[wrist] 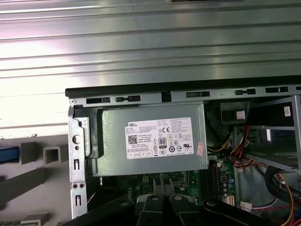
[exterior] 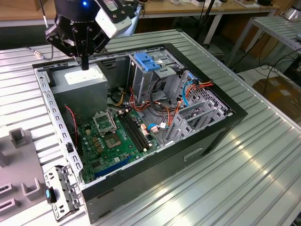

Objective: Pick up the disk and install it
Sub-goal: 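Reach for the disk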

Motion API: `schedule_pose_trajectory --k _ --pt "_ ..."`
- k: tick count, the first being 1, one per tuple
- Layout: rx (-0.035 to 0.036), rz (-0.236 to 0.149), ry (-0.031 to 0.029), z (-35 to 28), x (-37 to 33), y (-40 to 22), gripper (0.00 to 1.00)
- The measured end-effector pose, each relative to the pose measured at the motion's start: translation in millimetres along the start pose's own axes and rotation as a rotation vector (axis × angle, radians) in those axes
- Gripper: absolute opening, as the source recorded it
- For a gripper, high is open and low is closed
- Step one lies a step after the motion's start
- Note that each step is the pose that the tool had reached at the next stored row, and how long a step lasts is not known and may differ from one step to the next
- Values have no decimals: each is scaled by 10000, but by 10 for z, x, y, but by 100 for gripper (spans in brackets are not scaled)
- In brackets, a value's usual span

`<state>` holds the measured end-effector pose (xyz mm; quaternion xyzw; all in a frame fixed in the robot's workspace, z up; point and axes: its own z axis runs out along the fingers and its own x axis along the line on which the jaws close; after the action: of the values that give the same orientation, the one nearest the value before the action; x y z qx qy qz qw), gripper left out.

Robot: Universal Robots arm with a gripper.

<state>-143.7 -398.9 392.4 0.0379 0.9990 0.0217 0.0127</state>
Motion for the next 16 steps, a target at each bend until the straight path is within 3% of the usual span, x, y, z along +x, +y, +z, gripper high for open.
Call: schedule_pose_trajectory --k 16 --pt "1 1 6 3 85 -7 11"
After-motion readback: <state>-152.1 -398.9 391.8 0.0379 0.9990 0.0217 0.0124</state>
